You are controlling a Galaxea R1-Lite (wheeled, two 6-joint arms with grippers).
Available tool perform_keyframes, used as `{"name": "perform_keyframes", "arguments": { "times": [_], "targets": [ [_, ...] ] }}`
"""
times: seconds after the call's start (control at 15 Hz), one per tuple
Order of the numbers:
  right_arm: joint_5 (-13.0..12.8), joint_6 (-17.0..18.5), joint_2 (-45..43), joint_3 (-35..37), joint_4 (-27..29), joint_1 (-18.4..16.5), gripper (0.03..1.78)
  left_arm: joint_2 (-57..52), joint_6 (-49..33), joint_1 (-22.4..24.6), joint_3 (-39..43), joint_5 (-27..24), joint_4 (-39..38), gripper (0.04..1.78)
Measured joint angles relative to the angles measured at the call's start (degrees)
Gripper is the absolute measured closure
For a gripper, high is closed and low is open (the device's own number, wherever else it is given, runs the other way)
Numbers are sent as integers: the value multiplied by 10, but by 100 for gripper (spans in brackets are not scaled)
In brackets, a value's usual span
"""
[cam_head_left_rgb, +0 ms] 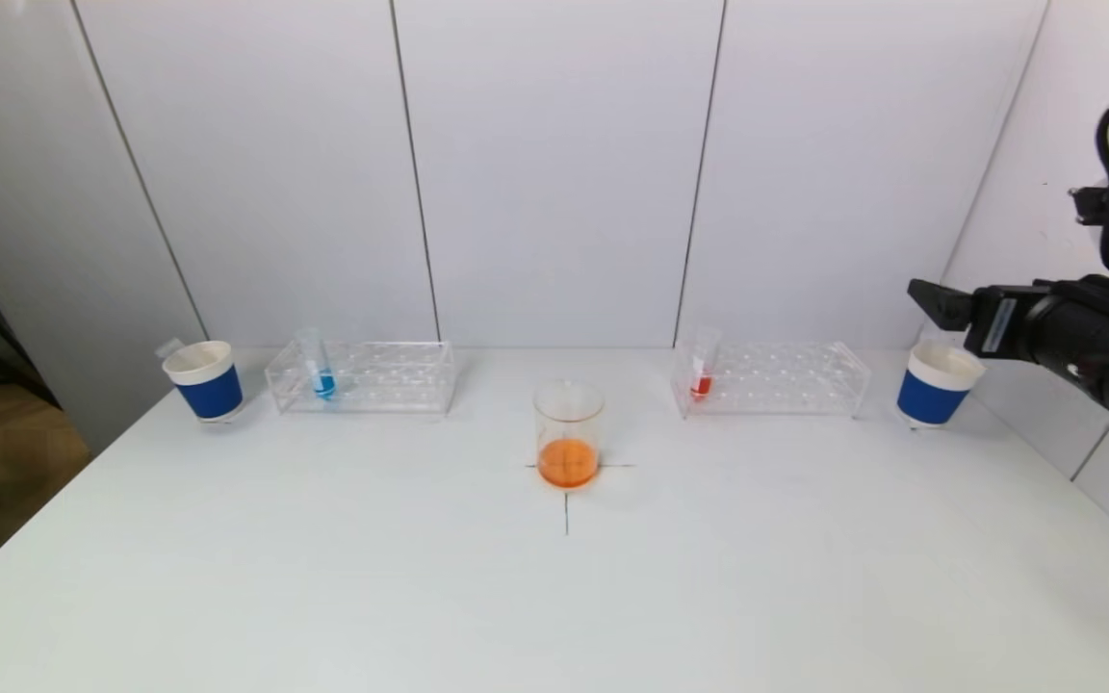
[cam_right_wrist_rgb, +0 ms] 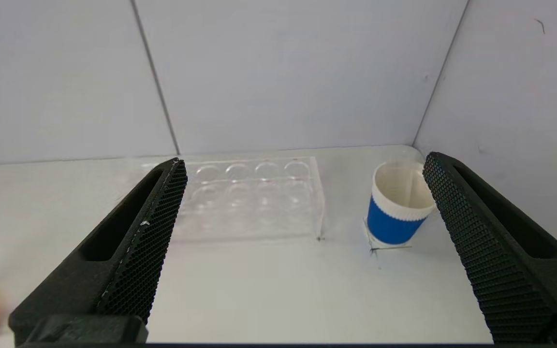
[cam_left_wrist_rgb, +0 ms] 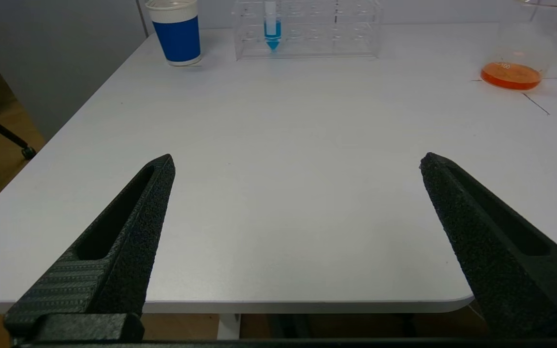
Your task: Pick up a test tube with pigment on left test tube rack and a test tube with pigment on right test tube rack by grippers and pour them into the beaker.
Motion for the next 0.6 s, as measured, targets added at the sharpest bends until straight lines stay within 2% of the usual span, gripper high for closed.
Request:
{"name": "perform_keyframes", "arguments": {
  "times": [0.27, 0.6],
  "targets": [
    [-6, -3, -165, 148, 0, 30, 4, 0, 0, 0, 0, 0, 0, 5],
    [-49, -22, -340, 251, 8, 27, 4, 0, 0, 0, 0, 0, 0, 5]
  ]
}}
